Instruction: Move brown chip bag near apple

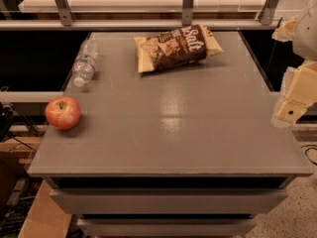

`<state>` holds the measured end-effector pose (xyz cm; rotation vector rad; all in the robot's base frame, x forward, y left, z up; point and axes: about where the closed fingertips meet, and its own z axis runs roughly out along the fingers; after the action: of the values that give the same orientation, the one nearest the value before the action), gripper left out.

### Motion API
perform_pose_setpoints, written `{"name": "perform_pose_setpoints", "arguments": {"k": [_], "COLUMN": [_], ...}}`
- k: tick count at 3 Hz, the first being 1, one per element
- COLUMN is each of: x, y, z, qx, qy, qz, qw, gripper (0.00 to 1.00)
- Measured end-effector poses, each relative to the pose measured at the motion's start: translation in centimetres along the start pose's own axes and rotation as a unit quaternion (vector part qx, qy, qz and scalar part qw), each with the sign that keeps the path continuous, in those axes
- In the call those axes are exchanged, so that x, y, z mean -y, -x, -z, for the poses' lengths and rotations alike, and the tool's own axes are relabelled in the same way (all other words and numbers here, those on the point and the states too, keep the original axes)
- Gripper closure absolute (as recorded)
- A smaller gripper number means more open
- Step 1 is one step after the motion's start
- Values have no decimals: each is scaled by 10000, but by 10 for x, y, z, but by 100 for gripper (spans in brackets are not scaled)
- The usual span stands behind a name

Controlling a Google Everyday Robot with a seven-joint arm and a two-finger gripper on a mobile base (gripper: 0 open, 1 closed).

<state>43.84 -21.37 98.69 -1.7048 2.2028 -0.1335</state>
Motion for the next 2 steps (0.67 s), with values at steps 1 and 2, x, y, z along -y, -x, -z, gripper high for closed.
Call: {"name": "perform_pose_setpoints", "arguments": {"k": [1, 2], "x": [0, 9], "y": [0, 8], "z": [0, 3], "qx": [1, 31], "qy": [-2, -65], "qz": [1, 78], "qw": [10000, 9999], "gripper": [0, 0]}}
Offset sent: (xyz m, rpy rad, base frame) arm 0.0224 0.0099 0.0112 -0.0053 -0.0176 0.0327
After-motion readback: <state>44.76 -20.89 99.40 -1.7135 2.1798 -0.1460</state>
